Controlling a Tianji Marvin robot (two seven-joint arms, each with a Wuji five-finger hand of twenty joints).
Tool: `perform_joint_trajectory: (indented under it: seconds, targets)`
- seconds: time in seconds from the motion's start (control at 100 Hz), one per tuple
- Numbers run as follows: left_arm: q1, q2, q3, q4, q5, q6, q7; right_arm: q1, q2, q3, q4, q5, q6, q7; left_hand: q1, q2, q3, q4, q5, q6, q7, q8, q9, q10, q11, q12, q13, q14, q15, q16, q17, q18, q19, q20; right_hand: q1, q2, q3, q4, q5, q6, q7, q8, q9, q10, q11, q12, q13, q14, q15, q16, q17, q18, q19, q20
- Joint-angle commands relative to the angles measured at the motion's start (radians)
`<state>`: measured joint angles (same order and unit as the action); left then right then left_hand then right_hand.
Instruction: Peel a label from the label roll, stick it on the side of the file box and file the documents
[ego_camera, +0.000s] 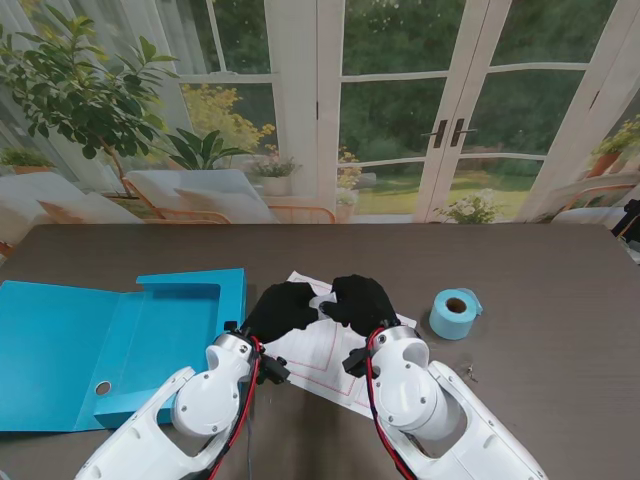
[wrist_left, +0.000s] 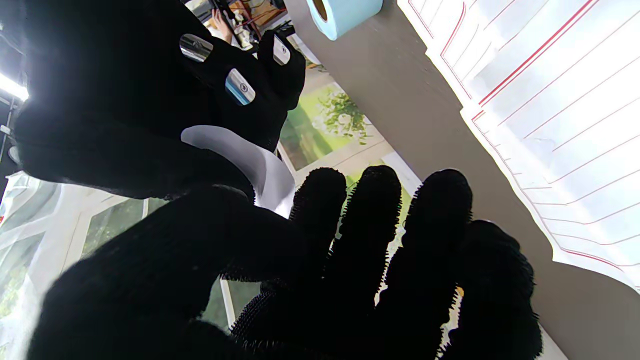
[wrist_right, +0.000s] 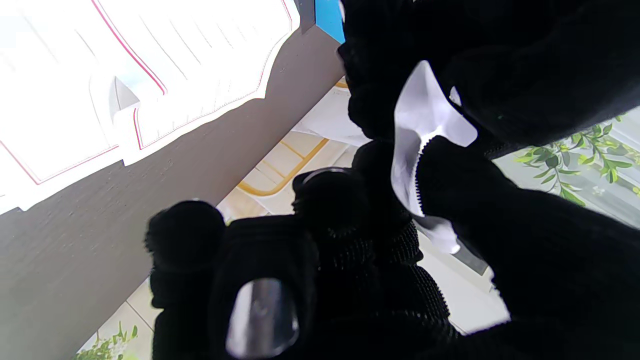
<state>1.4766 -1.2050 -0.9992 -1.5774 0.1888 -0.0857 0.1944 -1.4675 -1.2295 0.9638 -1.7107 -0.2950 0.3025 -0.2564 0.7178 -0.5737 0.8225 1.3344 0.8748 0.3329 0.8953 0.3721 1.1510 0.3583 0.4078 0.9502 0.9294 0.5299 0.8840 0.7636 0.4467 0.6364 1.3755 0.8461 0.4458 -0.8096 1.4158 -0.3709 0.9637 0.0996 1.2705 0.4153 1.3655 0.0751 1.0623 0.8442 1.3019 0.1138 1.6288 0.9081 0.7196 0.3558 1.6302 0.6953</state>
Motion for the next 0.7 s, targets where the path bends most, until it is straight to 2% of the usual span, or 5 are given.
perform_joint_trajectory:
  seconds: [0.0,0.22,0.25,0.31,0.69]
  targets:
    - [0.009,-0.005,-0.003,-0.008,-0.008,0.006,-0.013,-0.005,-0.002,0.002,-0.002,0.007,0.0,0.018,-0.019,0.049,-0.067,0.0,-0.007,0.017,-0.1,-0.008,-0.04,0.022,-0.027,-0.153,-0.033,0.054,-0.055,-0.026,-0.07,-0.007,-0.045,-0.027,-0.012,-0.057,0.128,-0.017,0.036,0.046,0.049,0.031,0.085,0.001,0.045,0.003,0.013,-0.147,0.052,0.017,0.412,-0.032,0.068,0.022]
    - [0.019,-0.005,-0.012,-0.021,-0.025,0.021,-0.016,-0.003,-0.002,0.011,0.003,0.022,0.003,0.022,-0.028,0.122,-0.186,-0.067,-0.006,0.038,-0.393,-0.046,-0.108,0.058,-0.137,-0.308,-0.129,0.075,-0.203,-0.086,-0.158,-0.016,-0.146,-0.091,-0.007,-0.05,0.121,-0.018,0.03,0.045,0.046,0.036,0.083,0.006,0.04,-0.002,0.013,-0.146,0.049,0.019,0.412,-0.032,0.067,0.023]
    - [0.021,-0.006,-0.014,-0.023,-0.031,0.024,-0.017,-0.002,-0.002,0.012,0.004,0.022,0.004,0.023,-0.066,0.181,-0.261,-0.136,-0.007,0.04,-0.428,-0.055,-0.117,0.063,-0.152,-0.327,-0.146,0.077,-0.23,-0.098,-0.173,-0.017,-0.17,-0.107,-0.006,-0.048,0.12,-0.018,0.029,0.045,0.046,0.037,0.083,0.006,0.039,-0.003,0.013,-0.144,0.049,0.019,0.412,-0.032,0.067,0.023]
    - [0.026,-0.006,-0.02,-0.029,-0.042,0.026,-0.019,-0.001,0.0,0.015,0.006,0.022,0.004,0.027,-0.079,0.198,-0.275,-0.163,-0.012,0.032,-0.492,-0.072,-0.129,0.073,-0.176,-0.36,-0.17,0.082,-0.275,-0.119,-0.195,-0.018,-0.203,-0.134,-0.005,-0.046,0.117,-0.018,0.027,0.044,0.045,0.038,0.083,0.006,0.037,-0.003,0.013,-0.145,0.048,0.019,0.412,-0.032,0.067,0.023]
    - [0.065,0.001,-0.094,-0.086,-0.026,0.045,-0.012,-0.004,0.006,0.033,0.003,0.025,0.005,0.048,-0.097,0.239,-0.296,-0.197,-0.013,0.024,-0.625,-0.102,-0.162,0.093,-0.218,-0.428,-0.235,0.091,-0.381,-0.169,-0.252,-0.034,-0.298,-0.187,-0.001,-0.034,0.103,-0.016,0.019,0.043,0.039,0.048,0.083,0.011,0.026,-0.005,0.013,-0.141,0.045,0.018,0.41,-0.032,0.062,0.023]
